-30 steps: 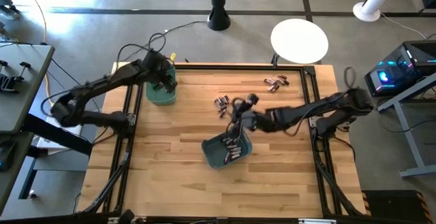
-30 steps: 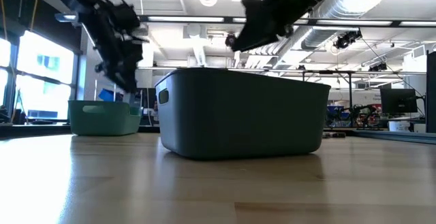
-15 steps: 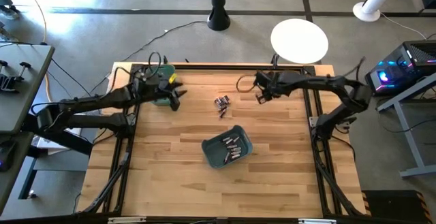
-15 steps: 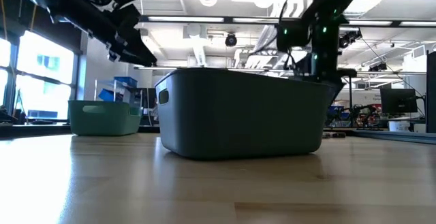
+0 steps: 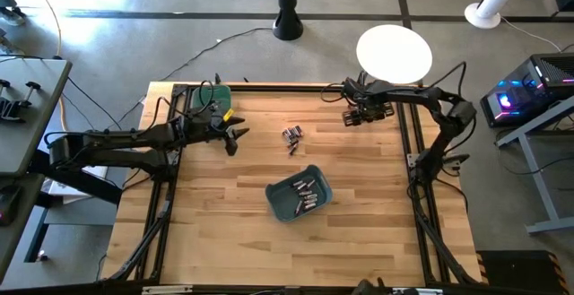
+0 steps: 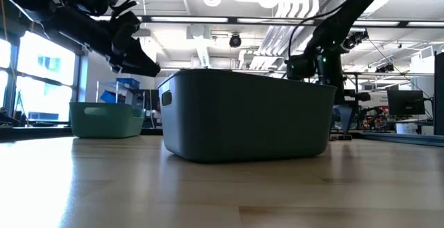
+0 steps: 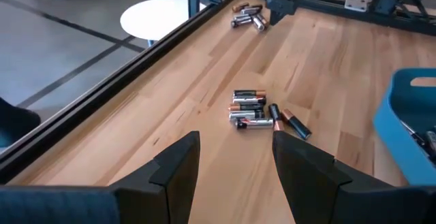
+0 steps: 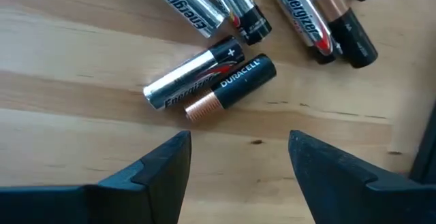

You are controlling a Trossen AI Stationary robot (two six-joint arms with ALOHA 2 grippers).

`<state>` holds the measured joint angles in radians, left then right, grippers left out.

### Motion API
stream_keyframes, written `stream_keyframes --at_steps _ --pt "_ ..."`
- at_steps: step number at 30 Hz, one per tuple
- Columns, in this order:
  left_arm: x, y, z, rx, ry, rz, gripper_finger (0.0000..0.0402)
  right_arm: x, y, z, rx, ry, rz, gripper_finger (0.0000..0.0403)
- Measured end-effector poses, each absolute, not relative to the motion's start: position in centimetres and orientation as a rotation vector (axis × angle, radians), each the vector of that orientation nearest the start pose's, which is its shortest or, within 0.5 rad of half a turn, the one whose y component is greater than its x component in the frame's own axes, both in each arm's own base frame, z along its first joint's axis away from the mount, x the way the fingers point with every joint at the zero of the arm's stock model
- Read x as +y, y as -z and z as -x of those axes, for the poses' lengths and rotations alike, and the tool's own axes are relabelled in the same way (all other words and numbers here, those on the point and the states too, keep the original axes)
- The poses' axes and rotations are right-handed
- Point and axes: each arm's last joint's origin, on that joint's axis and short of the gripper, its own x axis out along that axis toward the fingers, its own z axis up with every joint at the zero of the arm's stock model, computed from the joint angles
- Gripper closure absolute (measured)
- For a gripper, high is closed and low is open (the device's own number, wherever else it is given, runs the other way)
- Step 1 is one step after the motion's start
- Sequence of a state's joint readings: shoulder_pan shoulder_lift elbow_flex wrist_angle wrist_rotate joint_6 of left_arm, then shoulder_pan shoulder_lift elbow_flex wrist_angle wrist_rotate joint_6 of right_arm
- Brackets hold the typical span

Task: Sort batteries
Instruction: Put the black battery into the green bin

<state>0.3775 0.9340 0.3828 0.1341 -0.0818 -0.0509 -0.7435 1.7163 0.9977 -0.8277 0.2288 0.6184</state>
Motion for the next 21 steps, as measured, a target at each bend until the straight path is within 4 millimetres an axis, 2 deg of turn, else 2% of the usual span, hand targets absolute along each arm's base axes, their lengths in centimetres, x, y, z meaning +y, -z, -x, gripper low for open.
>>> stream_keyframes --at_steps 13,21 --pt "7.3 -19.9 -17.7 0.409 -0.460 0.094 0.0225 -21.7 -13.5 -20.0 1.272 1.220 -0.952 0.0164" --pt "7.3 -19.9 -17.7 0.409 -0.460 0.094 0.0225 -22.2 -13.3 -19.8 1.247 1.226 -0.935 0.0192"
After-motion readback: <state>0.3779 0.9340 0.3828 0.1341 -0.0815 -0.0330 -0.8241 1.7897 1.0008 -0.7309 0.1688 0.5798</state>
